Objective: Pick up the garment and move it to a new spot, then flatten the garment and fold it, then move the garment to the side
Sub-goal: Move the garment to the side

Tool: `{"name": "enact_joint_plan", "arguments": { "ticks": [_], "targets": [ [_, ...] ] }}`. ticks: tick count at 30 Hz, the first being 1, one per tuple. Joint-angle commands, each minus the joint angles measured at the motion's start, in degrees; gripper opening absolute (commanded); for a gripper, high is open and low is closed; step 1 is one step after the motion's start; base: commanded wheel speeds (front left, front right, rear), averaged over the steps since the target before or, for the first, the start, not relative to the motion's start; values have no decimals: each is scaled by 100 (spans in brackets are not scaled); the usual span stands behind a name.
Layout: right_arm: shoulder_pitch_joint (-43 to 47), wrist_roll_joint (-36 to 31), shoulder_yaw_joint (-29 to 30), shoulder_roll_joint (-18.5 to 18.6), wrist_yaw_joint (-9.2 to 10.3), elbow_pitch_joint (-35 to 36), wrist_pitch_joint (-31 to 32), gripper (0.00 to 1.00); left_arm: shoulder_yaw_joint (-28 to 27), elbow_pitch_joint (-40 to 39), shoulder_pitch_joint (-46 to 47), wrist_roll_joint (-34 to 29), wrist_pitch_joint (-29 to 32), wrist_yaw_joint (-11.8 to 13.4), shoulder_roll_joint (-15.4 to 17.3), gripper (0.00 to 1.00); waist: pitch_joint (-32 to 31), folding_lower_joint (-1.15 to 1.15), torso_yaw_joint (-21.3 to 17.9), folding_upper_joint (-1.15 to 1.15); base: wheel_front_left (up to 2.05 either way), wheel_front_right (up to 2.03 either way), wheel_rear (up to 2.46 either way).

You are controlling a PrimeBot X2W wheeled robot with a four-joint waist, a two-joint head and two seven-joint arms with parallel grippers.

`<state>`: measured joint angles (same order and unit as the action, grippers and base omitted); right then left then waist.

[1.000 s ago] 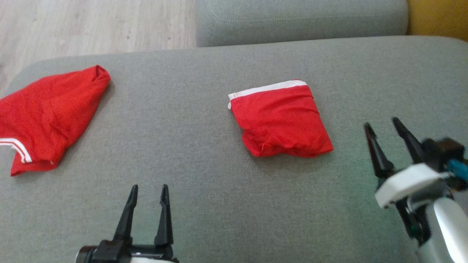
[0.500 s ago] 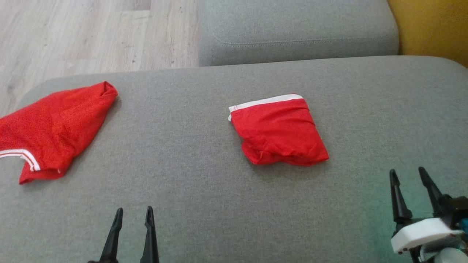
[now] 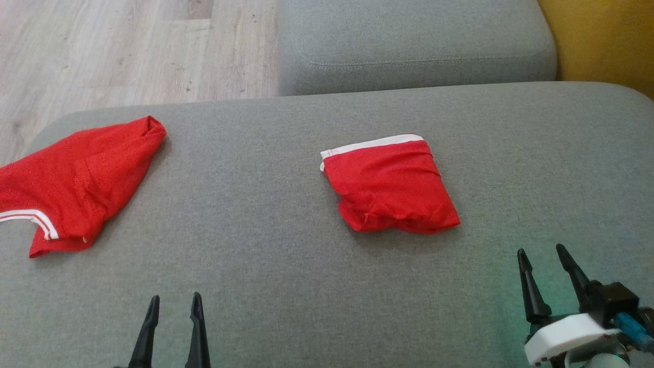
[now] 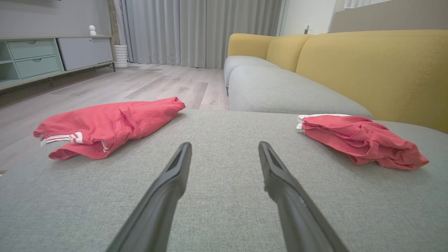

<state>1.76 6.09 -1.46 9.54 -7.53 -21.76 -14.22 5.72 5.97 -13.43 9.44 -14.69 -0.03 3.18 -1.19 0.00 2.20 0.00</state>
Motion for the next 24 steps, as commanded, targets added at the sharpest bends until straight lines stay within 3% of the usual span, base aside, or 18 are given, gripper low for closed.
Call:
{"name": "enact_joint_plan", "arguments": {
  "ticks": [1, 4, 8, 16, 20, 24],
  "targets": [
    [-267, 61, -142, 62, 4, 145, -76, 100, -197, -149, 154, -48, -30, -14, -30, 100, 2, 0, 13, 0, 0, 0, 0],
    [-337, 241, -235, 37, 4, 154, -76, 100, -202, -149, 147, -45, -30, -16, -30, 100, 21, 0, 35, 0, 0, 0, 0],
    [-694, 1091, -492, 113, 4, 271, 282, 100, -169, -164, 182, -52, -30, -9, -30, 100, 114, 0, 75, 0, 0, 0, 0],
    [-2255, 2675, -463, 534, 4, 102, 2294, 100, 129, -186, 583, -40, -30, -1, -30, 100, 777, 0, 406, 0, 0, 0, 0],
    [-2919, 3004, -526, 621, 4, -464, 3244, 100, 358, -108, 834, -13, -30, -4, -30, 100, 1073, 0, 733, 0, 0, 0, 0],
    [-3302, 3111, -576, 662, 4, -1115, 3784, 100, 544, -58, 1001, 50, -30, 63, -30, 100, 1237, 0, 1040, 0, 0, 0, 0]
  ]
}}
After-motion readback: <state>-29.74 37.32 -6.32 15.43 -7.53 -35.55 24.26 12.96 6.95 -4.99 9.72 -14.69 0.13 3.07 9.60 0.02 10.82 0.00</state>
